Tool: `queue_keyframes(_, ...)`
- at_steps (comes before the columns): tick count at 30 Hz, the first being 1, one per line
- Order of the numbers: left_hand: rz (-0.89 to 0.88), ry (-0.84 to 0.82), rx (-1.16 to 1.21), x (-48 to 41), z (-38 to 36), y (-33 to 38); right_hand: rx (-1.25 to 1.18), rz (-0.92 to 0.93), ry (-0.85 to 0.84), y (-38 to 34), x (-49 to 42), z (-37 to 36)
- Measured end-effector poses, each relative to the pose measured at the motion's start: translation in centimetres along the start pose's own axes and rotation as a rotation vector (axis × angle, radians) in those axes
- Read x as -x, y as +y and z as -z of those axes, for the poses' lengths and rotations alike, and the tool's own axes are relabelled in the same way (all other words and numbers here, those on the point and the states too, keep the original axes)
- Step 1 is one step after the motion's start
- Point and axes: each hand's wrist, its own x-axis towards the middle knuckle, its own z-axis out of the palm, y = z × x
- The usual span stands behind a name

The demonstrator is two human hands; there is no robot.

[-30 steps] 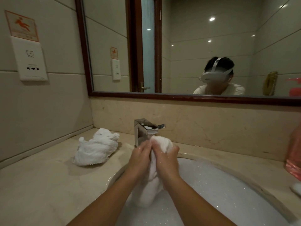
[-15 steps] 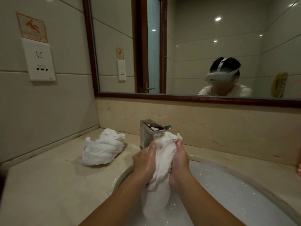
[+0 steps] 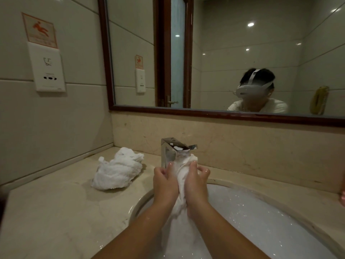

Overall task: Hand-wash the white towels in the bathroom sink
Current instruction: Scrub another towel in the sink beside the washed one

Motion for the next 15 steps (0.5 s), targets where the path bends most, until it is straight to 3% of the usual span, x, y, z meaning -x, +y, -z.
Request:
queue_keyframes(5, 0.016, 0.047, -0.007, 0.1, -0.1, 0.1, 0.105, 0.091, -0.086, -0.3, 1.4, 0.3)
queue_keyframes(10, -0.104, 0.021, -0.126, 0.8, 0.3, 0.5, 0.131, 0.105, -0.124, 0.1, 0.9, 1.0)
queue_keyframes(15, -0.045, -0.099, -0.014, 0.0, 1.3, 0.2, -0.184, -0.118, -0.021, 0.9, -1.3, 1.9)
